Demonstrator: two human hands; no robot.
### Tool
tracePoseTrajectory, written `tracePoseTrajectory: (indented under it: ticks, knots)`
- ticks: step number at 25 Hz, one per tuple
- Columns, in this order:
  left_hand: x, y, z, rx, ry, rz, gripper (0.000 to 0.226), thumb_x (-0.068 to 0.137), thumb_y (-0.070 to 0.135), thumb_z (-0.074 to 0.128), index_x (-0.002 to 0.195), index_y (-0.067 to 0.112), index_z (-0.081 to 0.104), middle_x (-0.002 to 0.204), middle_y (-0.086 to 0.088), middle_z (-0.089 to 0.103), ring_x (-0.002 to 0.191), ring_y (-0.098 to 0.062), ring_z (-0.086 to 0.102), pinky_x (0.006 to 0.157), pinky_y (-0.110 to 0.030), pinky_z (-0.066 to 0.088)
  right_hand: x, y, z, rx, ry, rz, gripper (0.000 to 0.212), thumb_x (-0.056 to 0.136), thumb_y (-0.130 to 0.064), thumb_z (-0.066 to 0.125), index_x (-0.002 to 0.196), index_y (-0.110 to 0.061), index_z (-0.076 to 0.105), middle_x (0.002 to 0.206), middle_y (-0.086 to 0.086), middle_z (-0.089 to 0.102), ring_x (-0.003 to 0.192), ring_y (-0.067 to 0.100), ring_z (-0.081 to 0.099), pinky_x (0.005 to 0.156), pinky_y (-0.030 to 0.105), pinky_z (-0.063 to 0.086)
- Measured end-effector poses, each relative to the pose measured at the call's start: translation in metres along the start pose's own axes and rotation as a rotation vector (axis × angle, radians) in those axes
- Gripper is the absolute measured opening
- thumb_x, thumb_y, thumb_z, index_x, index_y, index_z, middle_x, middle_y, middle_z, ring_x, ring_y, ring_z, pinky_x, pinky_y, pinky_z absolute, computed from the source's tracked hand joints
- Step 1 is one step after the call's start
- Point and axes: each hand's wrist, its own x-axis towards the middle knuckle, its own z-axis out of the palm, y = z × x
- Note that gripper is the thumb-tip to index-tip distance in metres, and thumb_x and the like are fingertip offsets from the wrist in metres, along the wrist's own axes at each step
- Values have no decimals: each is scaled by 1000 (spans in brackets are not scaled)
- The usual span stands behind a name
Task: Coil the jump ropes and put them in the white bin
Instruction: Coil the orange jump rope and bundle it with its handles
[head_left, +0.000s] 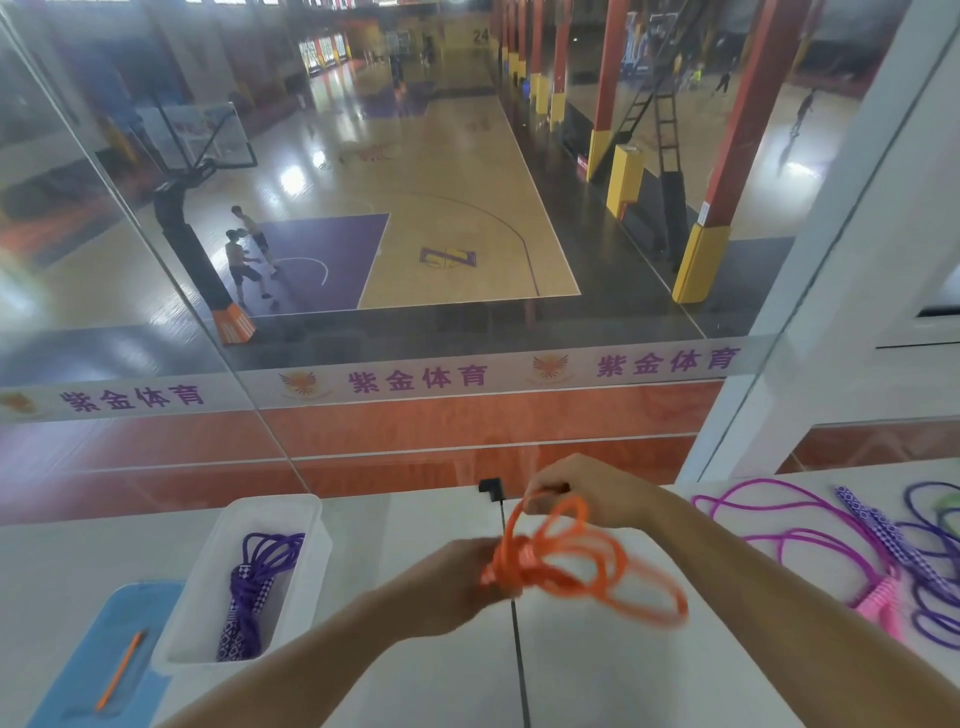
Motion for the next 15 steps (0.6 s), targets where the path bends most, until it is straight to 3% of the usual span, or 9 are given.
tracePoseTrajectory:
  ticks: [2,4,7,9,12,15]
  knots:
    - [-3,10,-9,-219,215,-75,8,93,34,67,98,34,62,78,12,67,66,-5,61,67,-26,53,-5,15,6,382,54,50,12,85,-29,71,79,-39,71,68,-13,55,61,10,47,59,26,42]
    - [-5,18,-12,-380,286,-129,11,91,34,65,93,24,61,71,4,66,63,-16,61,64,-39,55,-8,19,21,554,103,111,17,91,-32,68,74,-34,68,58,-9,38,53,12,29,52,27,26]
    - [-2,19,-10,-821,340,-159,25,92,36,67,93,11,60,75,-10,64,69,-24,63,75,-48,53,-10,18,44,434,95,165,20,96,-35,62,86,-18,66,59,-4,49,53,14,43,55,28,38]
    - [2,14,-14,-1056,390,-258,28,95,35,67,92,8,62,80,-16,64,73,-29,65,82,-52,53,-14,16,52,389,80,206,24,95,-35,60,83,-15,67,65,2,61,60,15,56,65,32,51]
    - [5,-1,-16,-1057,410,-405,33,98,35,62,98,2,65,88,-19,70,82,-36,71,85,-53,57,-17,10,56,459,94,256,24,91,-34,61,73,-20,70,71,-1,62,65,14,57,68,32,52]
    - [8,-9,-8,-978,428,-494,36,99,36,60,107,1,64,92,-19,73,83,-35,73,80,-48,62,-17,5,56,97,37,284,26,86,-46,58,73,-24,66,73,-6,59,66,10,54,66,27,43]
